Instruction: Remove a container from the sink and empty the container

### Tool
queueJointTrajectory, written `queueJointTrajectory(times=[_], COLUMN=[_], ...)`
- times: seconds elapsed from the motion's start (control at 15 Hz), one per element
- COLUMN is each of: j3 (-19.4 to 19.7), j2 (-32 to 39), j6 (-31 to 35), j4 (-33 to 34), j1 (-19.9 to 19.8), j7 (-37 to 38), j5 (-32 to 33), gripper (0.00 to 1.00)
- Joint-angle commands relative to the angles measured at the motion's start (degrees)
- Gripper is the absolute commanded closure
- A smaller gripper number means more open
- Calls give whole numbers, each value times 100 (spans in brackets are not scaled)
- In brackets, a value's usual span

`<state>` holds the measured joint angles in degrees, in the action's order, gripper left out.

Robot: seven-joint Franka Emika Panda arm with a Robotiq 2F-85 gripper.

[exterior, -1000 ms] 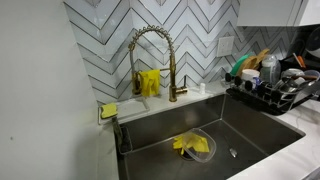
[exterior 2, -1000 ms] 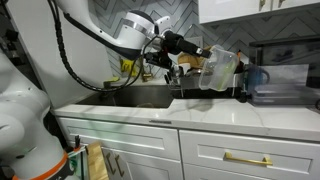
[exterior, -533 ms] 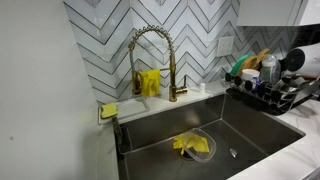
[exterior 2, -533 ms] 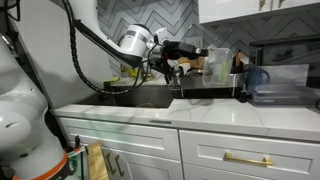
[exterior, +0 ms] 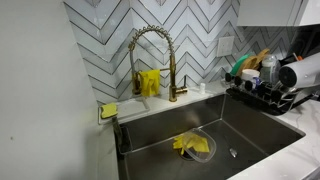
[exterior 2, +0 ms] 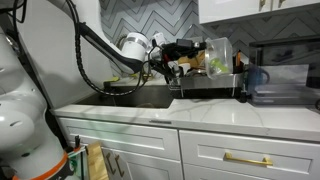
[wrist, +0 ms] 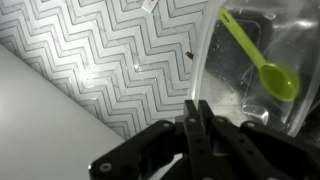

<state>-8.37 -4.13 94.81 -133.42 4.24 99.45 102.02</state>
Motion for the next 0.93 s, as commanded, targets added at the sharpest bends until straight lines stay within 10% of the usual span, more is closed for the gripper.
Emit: queueJointTrajectory(times=[0.0,0.4,0.87], j3=[48,78,319], j2=[52,145,-323], j6=[-342,-410,-120], j4=[-185,-136,232], j1=[132,141,38], j7=[219,237,-214], j5=[367,219,-1585], gripper=[98,98,98])
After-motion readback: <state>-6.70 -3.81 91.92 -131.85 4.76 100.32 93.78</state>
